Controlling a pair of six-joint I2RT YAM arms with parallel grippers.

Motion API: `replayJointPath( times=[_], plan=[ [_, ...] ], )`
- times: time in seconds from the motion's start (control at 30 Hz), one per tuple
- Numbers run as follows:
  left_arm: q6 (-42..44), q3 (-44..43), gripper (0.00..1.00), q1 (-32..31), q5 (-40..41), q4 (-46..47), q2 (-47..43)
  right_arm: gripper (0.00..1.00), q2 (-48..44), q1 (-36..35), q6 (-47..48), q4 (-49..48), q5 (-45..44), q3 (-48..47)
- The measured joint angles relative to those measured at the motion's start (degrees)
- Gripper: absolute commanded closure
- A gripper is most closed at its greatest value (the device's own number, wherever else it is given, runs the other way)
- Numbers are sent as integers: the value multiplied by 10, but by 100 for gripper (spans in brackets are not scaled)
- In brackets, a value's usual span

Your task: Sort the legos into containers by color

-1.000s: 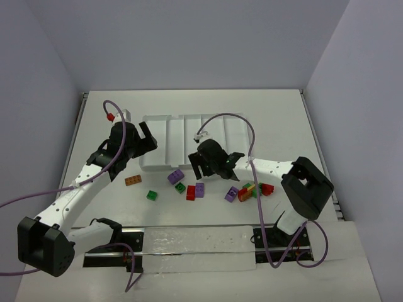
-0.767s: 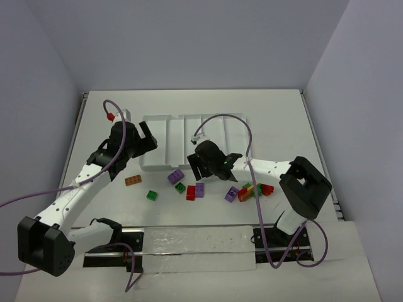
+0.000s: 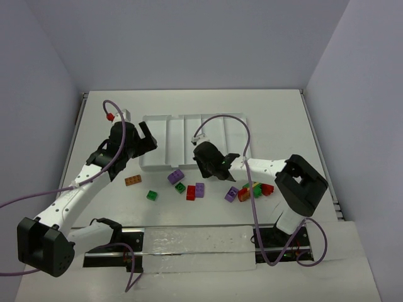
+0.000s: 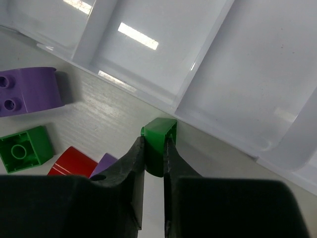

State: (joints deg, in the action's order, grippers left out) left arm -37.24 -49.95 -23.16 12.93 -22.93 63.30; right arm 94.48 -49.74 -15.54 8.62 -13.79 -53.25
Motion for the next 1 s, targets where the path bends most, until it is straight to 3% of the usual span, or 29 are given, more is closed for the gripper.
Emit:
replayJointPath(
  times=[0.13, 0.33, 0.47, 0.7, 1.0],
  plan=[
    [0, 0, 2, 0, 4, -2, -3, 100, -30, 0, 1, 36, 17, -1],
    [0, 0, 2, 0, 7, -5, -13, 100, -152, 8, 1, 83, 24, -35],
    [-1, 0, 2, 0, 7, -5, -18, 100, -187, 58, -11, 79, 26, -72],
    [-1, 0, 1, 0, 7, -7, -21, 100, -160, 181, -68, 77, 30, -87],
    [-1, 6, 1, 0, 7, -10, -27, 100, -103, 247, -102, 65, 26, -95]
  ],
)
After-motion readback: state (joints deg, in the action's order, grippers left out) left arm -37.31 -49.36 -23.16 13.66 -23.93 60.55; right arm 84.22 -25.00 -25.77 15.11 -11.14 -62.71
